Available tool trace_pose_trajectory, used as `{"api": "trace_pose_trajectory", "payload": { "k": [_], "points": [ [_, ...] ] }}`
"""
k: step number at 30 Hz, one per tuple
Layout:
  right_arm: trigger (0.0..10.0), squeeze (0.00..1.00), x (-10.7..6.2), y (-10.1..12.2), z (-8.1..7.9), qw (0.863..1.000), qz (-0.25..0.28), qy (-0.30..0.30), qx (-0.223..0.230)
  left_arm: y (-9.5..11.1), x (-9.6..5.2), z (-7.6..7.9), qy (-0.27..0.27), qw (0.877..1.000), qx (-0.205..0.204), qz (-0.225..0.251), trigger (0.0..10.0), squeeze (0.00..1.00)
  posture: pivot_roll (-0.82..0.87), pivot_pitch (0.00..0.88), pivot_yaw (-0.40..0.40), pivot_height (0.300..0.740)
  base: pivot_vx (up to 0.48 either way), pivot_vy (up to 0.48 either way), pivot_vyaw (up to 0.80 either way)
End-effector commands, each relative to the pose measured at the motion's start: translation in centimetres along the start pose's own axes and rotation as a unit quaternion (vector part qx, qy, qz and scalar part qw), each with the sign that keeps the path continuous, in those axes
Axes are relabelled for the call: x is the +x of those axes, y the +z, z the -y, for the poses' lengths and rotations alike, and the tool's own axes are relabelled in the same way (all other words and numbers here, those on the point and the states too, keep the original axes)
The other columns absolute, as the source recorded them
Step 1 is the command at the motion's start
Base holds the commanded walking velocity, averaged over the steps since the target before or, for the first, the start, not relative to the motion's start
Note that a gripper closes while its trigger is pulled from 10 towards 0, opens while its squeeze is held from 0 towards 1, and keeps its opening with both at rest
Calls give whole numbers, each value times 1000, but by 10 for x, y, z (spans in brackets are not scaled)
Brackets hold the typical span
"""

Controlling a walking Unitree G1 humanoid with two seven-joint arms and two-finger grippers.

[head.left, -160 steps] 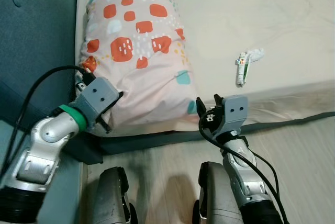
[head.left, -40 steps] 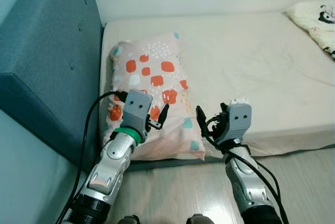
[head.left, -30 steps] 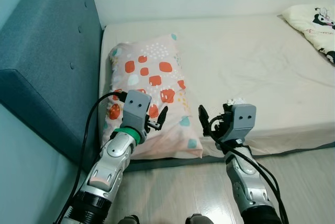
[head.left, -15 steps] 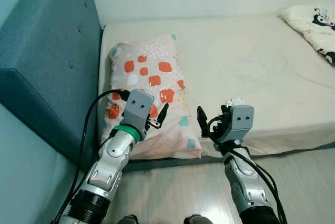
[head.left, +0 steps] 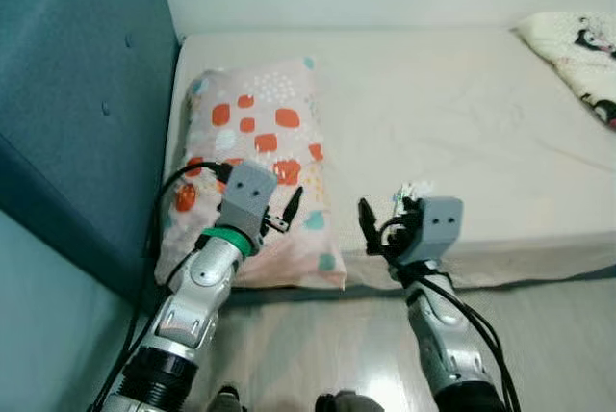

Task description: Clean up the room

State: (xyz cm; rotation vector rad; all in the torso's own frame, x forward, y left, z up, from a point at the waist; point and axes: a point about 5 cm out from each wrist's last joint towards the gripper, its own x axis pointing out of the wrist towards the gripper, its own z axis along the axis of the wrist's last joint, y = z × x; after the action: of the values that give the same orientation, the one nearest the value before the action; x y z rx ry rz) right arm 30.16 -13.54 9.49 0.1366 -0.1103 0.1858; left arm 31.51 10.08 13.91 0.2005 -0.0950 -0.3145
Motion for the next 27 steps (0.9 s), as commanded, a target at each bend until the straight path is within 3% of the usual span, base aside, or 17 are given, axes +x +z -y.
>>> {"api": "trace_pose_trajectory", "payload": {
  "k": [1,27],
  "points": [
    [10000,0,-2,-3,1,1000,-6,-3,4,-4,-2,2,-4,1000,5,-5,10000,0,-21,86,28,740,0,-394,0],
    [10000,0,-1,-4,-2,1000,-7,3,4,-5,2,-3,3,1000,14,-10,10000,0,-20,83,40,740,0,-401,0]
  ]
}}
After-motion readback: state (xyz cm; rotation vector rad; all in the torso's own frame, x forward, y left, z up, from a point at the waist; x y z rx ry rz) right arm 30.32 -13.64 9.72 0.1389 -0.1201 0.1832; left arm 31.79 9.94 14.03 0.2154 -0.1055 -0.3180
